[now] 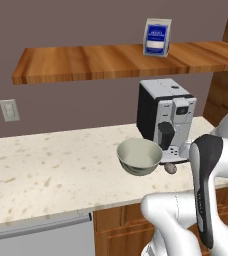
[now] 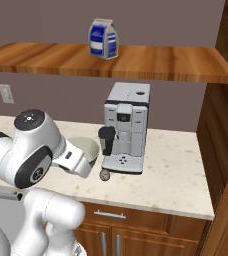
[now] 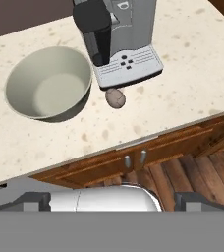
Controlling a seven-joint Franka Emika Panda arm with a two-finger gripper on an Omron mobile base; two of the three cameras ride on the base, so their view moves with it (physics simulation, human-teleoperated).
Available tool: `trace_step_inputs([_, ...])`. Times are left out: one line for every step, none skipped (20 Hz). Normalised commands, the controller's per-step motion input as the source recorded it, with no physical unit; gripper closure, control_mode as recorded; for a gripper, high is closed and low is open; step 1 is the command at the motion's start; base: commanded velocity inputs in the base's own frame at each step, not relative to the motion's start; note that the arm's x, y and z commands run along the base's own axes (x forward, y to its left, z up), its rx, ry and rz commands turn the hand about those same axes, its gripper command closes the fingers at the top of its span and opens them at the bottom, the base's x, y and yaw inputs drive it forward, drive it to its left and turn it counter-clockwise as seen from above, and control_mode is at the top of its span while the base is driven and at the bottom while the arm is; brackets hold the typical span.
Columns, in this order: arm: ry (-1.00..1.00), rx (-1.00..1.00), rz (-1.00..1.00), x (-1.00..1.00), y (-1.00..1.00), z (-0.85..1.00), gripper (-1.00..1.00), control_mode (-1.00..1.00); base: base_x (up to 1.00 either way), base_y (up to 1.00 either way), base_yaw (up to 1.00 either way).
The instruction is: Pick the egg and butter from the fridge and place them by the bowl for mixing.
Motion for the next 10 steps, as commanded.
trace_step_inputs([0.0,0.0,-0.01,0.0,0.05,0.0,-1.0,-1.0,0.0,0.0,0.0])
trace_step_inputs([0.0,0.0,-0.04,0.0,0.03,0.0,-1.0,-1.0,0.0,0.0,0.0])
trace_step_inputs([0.0,0.0,0.0,0.0,0.0,0.0,-1.0,-1.0,0.0,0.0,0.0])
trace_step_inputs([0.0,0.0,0.0,0.0,0.0,0.0,-1.0,-1.0,0.0,0.0,0.0])
trace_step_inputs([0.0,0.0,0.0,0.0,0.0,0.0,-1.0,-1.0,0.0,0.0,0.0])
trace_step_inputs([0.0,0.0,0.0,0.0,0.0,0.0,-1.0,-1.0,0.0,0.0,0.0])
trace_step_inputs([0.0,0.0,0.0,0.0,0.0,0.0,-1.0,-1.0,0.0,0.0,0.0])
trace_step_inputs([0.0,0.0,0.0,0.0,0.0,0.0,-1.0,-1.0,0.0,0.0,0.0])
trace_step_inputs([0.0,0.0,0.0,0.0,0.0,0.0,-1.0,-1.0,0.0,0.0,0.0])
trace_step_inputs([0.0,0.0,0.0,0.0,0.0,0.0,-1.0,1.0,-0.09,0.0,0.0])
